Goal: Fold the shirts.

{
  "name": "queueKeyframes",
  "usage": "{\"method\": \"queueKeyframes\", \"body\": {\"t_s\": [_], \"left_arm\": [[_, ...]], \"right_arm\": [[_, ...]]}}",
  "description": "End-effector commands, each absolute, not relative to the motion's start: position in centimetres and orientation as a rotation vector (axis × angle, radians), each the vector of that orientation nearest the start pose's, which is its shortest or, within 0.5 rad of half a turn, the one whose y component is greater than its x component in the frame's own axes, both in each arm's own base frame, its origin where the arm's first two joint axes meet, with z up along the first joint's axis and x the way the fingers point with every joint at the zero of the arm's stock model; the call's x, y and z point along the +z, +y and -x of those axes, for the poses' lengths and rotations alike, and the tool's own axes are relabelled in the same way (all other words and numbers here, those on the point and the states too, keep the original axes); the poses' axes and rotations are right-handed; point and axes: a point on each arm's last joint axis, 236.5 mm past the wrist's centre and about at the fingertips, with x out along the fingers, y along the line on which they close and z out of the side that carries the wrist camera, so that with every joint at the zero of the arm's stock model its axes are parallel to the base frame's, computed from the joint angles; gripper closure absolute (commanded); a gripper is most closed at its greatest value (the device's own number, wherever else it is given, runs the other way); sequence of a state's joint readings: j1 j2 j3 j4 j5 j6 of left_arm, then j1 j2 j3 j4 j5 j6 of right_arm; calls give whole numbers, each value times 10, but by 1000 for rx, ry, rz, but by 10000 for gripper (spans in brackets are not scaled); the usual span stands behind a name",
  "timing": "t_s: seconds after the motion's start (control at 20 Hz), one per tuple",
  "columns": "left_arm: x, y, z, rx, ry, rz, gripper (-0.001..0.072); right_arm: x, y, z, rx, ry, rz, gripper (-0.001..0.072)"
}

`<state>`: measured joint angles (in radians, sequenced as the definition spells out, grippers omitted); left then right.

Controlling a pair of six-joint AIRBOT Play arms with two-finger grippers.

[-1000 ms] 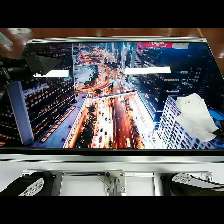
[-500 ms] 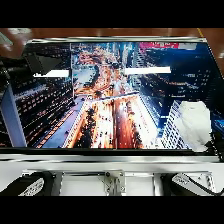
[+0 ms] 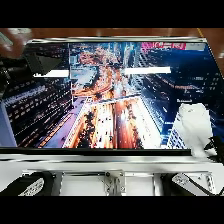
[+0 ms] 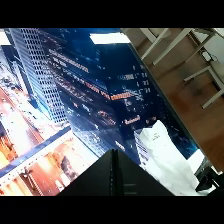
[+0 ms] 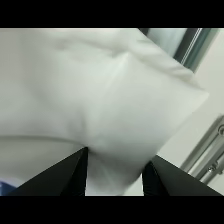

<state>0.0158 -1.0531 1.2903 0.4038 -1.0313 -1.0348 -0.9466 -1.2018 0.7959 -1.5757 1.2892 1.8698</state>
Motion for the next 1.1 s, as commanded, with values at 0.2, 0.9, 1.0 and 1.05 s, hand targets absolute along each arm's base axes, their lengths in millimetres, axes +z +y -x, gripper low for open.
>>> {"method": "queueKeyframes", "body": {"t_s": [0.2,0.9,1.0,1.05], "left_arm": [[284,-179,-389,-820,473,477,672],[44,-172,-378,-479,1266,-209,3],[41,-169,-380,-472,1270,-210,3],[41,-166,-382,-465,1270,-210,3]], "right_arm": [[42,-235,-164,-974,1150,-820,243],[86,7,-333,-24,1366,-24,25],[56,27,-324,22,1509,26,25],[46,34,-323,38,1545,45,25]]}}
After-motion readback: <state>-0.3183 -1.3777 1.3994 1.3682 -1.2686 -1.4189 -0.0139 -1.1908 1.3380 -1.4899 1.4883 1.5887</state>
